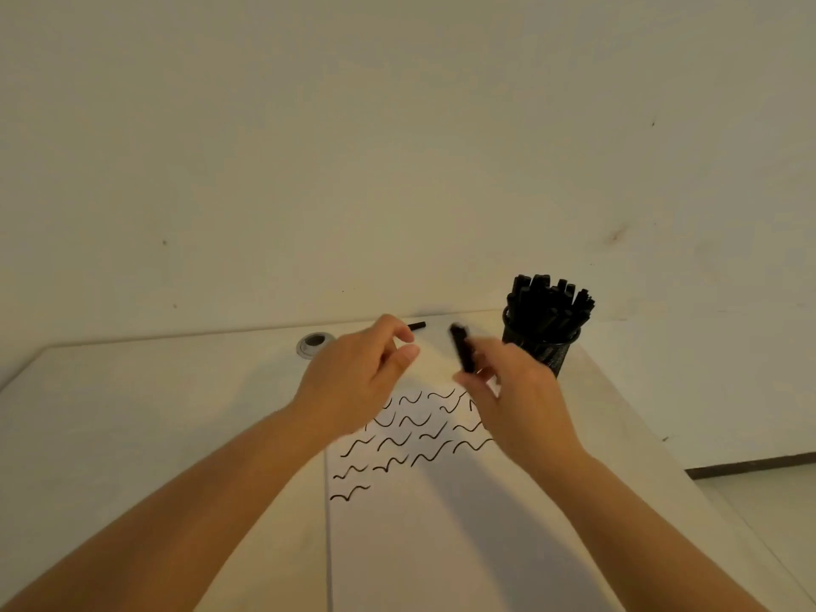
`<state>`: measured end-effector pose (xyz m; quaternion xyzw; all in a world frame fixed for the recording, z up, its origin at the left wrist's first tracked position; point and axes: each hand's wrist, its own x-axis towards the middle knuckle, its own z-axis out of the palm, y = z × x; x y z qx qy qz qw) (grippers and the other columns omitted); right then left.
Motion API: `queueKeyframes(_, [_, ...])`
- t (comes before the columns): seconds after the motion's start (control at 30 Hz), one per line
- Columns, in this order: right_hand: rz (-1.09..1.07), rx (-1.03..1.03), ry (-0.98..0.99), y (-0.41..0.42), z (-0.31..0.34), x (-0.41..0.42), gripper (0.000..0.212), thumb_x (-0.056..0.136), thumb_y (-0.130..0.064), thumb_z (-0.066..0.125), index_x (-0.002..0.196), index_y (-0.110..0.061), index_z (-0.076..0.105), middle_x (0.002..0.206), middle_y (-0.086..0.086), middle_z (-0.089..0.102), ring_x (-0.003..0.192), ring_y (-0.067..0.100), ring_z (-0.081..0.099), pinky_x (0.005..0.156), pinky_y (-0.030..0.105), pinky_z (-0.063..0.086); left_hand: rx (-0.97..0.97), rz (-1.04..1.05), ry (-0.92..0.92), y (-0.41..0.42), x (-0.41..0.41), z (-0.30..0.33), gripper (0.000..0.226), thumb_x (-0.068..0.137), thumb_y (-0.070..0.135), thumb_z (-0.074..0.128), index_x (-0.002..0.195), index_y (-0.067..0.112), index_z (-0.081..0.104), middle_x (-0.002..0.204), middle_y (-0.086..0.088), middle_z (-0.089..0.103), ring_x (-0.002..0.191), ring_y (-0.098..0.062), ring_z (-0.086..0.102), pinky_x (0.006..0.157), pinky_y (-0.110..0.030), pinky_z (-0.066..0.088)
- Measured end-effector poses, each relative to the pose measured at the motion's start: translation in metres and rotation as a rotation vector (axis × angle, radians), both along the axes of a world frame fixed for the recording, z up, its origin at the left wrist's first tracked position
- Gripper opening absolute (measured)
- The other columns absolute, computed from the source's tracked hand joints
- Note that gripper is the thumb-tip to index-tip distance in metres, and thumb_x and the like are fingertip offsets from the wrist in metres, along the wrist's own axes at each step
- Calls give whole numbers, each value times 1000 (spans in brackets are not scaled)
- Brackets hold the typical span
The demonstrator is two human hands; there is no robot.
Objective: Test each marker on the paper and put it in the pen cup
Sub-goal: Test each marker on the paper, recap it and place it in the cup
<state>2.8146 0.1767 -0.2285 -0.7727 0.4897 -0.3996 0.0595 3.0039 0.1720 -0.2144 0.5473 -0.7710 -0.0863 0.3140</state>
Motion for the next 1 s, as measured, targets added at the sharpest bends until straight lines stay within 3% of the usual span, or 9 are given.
queueKeyframes(0.1, [-101,103,-208,-21,8,-20,35,84,-23,63,117,-22,50,78,-18,57,70,1,55,62,21,40,132,94,-188,-48,8,-11,25,92,40,44,110,23,49,102,5,56,84,-11,52,70,-30,40])
queueKeyframes(0.2, [-139,121,-367,-37,19,-36,47,84,-21,63,124,-31,40,83,-23,57,74,-8,56,60,11,37,216,123,-388,-88,18,-24,32,92,39,45,117,19,48,118,-2,49,101,-19,52,82,-34,44])
queueKeyframes(0.3, [-167,98,-474,-51,29,-48,52,85,-20,61,126,-37,34,83,-16,61,74,-11,57,58,12,37,237,174,-472,-115,29,-39,35,93,38,44,121,18,47,125,-4,47,112,-23,47,89,-37,44])
queueKeyframes(0.47, [-248,8,-545,-68,33,-61,50,87,-22,58,128,-31,32,80,-15,58,71,-11,56,56,15,39,282,221,-540,-135,39,-65,34,93,35,45,123,19,47,125,-5,47,112,-24,45,88,-37,43])
queueKeyframes(0.63, [-252,-21,-446,-74,25,-62,62,87,-17,58,132,-42,22,82,-16,57,70,1,60,60,21,46,246,238,-477,-140,35,-74,25,93,32,47,111,17,53,112,-6,52,101,-24,50,80,-36,45])
queueKeyframes(0.77, [-263,-14,-305,-72,15,-61,66,86,-18,60,127,-51,21,76,-14,58,69,4,57,59,13,39,240,243,-454,-140,33,-75,22,93,29,47,107,15,56,111,-5,53,101,-23,50,79,-35,44])
queueKeyframes(0.87, [-255,-61,-236,-71,11,-57,59,86,-15,60,127,-44,29,75,-15,54,67,11,55,59,21,41,264,252,-426,-138,33,-76,22,93,29,45,108,15,54,112,-5,53,101,-23,50,81,-36,44])
queueKeyframes(1.0, [-251,-163,-76,-67,8,-51,43,84,-9,61,124,-21,48,87,0,65,71,23,52,67,30,37,249,278,-323,-129,31,-75,21,94,28,44,105,14,54,110,-5,55,97,-23,53,77,-34,42])
